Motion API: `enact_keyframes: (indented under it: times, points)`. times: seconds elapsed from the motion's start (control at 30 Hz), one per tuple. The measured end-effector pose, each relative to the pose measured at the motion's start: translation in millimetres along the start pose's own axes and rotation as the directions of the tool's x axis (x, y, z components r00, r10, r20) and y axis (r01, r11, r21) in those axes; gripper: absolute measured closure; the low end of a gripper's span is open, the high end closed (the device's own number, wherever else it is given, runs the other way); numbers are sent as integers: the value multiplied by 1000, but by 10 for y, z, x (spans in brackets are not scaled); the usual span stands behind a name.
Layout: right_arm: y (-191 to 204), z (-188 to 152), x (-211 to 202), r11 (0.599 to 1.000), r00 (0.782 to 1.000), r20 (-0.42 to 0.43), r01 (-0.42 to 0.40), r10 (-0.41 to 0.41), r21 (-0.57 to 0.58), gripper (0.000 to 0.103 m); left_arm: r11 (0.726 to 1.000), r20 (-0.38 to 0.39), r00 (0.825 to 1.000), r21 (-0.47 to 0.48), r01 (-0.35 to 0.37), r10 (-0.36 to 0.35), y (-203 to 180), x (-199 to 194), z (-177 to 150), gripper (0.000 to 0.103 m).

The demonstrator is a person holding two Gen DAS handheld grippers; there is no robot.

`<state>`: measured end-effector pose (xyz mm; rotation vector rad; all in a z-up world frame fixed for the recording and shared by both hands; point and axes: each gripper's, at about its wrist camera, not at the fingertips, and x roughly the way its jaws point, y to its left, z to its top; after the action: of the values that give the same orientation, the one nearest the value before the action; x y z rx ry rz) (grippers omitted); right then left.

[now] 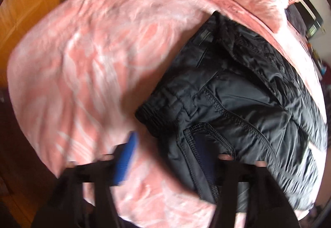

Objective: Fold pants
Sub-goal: 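Lower both tools toward the black pants, left toward the waistband, right toward a leg, then grasp the waistband with the left tool while the right tool grasps a pant leg hem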

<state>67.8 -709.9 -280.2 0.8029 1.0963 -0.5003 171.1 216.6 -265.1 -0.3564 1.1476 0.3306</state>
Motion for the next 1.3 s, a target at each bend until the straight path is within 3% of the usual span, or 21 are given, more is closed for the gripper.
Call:
enact_keyframes:
  times: [0.03, 0.07, 0.13, 0.2, 0.27, 0.37, 0.47, 0.6, 0.63, 0.7, 0.87, 1.03, 1.1, 1.17, 1.3]
  points:
    - [14, 13, -173, 994, 992, 66, 105, -103, -25, 37, 999, 42, 999, 27, -18, 16, 14, -115, 13, 11]
    - [49, 13, -329, 986, 980, 136, 157, -148, -55, 37, 998, 85, 996, 57, -30, 25, 21, -233, 31, 10]
    - [253, -26, -472, 975, 973, 197, 153, -120, -162, 36, 993, 117, 993, 108, -41, 28, 16, -347, 121, 7]
    - [485, -93, -352, 957, 986, 148, 111, -73, -267, 29, 989, 123, 992, 147, -24, 6, -13, -397, 276, 6]
    - [663, -153, -1, 945, 997, 47, 68, -56, -320, 28, 987, 115, 993, 158, 8, -26, -71, -395, 498, 6]
    - [619, -158, 526, 948, 988, -96, 89, -124, -307, 28, 983, 98, 989, 158, 96, -112, -127, -409, 715, 4]
    - [666, -28, 537, 954, 979, -155, 85, -133, -286, 26, 973, 46, 982, 151, 176, -185, -289, -275, 1123, 4]
    - [1023, 384, 152, 951, 992, -117, -74, 40, -299, 22, 955, -25, 973, 189, 228, -227, -618, 102, 1742, 4]
    - [1119, 507, 113, 948, 991, -112, -102, 71, -300, 14, 952, -41, 972, 196, 236, -232, -687, 204, 1864, 4]
    - [1324, 791, 166, 940, 978, -152, -181, 141, -290, 12, 946, -83, 965, 194, 259, -247, -810, 459, 2104, 4]
    - [1846, 1419, 552, 931, 978, -183, -159, 102, -329, 12, 934, -165, 942, 164, 317, -291, -1006, 1061, 2508, 4]
    - [2371, 1950, 928, 920, 970, -201, -203, 140, -336, 12, 934, -256, 933, 189, 305, -253, -1157, 1562, 2663, 5]
    - [2529, 2112, 1080, 915, 968, -202, -210, 146, -343, 12, 920, -284, 919, 202, 336, -274, -1218, 1645, 2648, 15]
    - [2632, 2277, 1229, 912, 967, -208, -215, 149, -350, 12, 900, -334, 890, 198, 388, -311, -1288, 1692, 2593, 29]
    - [2823, 2587, 1490, 900, 969, -208, -205, 132, -385, 12, 893, -355, 895, 257, 370, -269, -1394, 1744, 2549, 28]
